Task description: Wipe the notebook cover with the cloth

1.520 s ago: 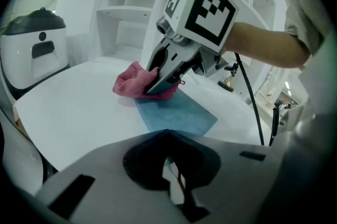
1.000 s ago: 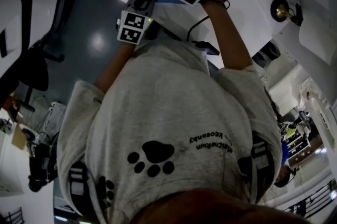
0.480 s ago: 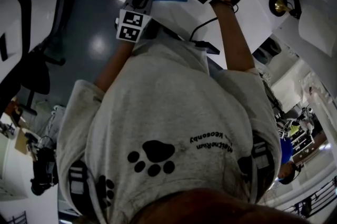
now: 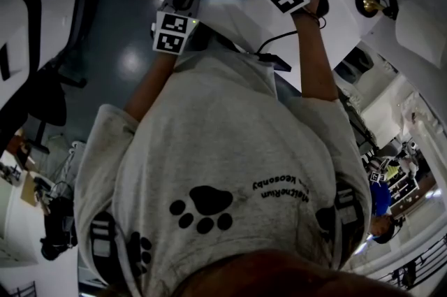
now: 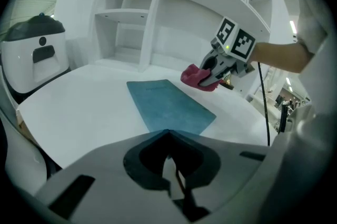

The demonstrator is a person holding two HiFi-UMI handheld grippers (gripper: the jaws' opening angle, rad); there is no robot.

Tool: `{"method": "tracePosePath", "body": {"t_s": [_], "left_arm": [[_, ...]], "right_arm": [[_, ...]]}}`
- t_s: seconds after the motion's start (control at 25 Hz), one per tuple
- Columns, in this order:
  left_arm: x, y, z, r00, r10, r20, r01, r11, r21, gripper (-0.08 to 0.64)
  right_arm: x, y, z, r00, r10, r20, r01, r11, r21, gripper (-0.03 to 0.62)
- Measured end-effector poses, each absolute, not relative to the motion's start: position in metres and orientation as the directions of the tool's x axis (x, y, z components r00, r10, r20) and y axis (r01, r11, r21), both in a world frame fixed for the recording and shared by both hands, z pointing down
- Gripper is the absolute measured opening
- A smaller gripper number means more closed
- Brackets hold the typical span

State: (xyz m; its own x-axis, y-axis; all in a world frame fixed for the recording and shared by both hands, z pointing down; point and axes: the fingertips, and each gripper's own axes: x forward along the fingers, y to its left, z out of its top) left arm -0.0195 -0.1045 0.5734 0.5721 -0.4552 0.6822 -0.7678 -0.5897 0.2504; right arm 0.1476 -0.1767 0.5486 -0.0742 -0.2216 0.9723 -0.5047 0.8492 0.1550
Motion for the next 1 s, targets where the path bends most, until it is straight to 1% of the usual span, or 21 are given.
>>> {"method": "tracePosePath", "body": {"t_s": [0.28,0.6,0.84,1.0], "left_arm": [[-0.022,-0.096,0.574,0.562,-0.458,0.689,-0.775,-0.582,0.245,0.012],[-0.026,-0.094,0.572,0.557,-0.468,0.686,-0.781,-0.575,0.242,0.012],[-0.026,-0.094,0.573,0.559,-0.470,0.683,-0.781,-0.576,0.243,0.012],[-0.026,-0.095,0.572,0.563,-0.468,0.681,-0.778,-0.579,0.245,0.012]], "right_arm": [[0.082,-0.171,0.525,-0.201,-0.253,0.946,-0.404,0.901,0.155,0.069],[0.002,-0.162,0.520,-0.307,-0.212,0.928,-0.296,0.948,0.119,0.069],[-0.034,-0.151,0.533,-0.330,-0.161,0.930,-0.230,0.969,0.086,0.069],[-0.044,-0.148,0.548,-0.313,-0.126,0.941,-0.205,0.977,0.063,0.069]]}}
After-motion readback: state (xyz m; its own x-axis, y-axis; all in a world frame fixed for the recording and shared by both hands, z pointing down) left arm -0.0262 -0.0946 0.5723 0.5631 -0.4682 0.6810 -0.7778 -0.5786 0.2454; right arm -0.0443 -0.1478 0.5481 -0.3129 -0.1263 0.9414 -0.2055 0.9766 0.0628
